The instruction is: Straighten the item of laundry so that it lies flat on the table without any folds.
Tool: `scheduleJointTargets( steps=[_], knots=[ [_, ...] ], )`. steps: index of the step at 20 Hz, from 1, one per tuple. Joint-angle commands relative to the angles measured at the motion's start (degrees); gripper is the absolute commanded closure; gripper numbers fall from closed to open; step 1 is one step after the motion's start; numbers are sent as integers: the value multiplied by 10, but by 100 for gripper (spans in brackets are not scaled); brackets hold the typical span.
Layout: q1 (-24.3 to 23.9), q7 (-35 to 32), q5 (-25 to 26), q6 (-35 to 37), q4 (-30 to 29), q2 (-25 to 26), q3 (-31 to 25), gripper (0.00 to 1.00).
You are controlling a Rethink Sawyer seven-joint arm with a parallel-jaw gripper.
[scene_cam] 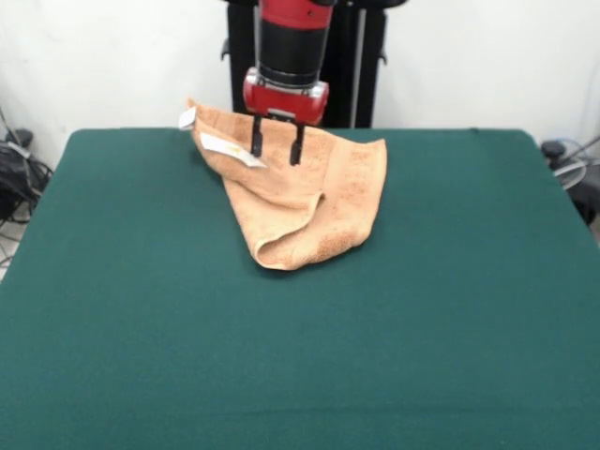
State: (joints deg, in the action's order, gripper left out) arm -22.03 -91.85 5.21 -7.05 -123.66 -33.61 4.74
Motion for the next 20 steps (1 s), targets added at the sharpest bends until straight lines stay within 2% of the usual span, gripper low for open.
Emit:
scheduleJointTargets(
  steps=[1,10,20],
  knots=[
    [18,-194,-50,-70,-46,30,4,0],
    [35,-219,-76,-147,-92,53,-20,0],
    [37,-223,-104,-169,-97,64,-36,0]
  ],
)
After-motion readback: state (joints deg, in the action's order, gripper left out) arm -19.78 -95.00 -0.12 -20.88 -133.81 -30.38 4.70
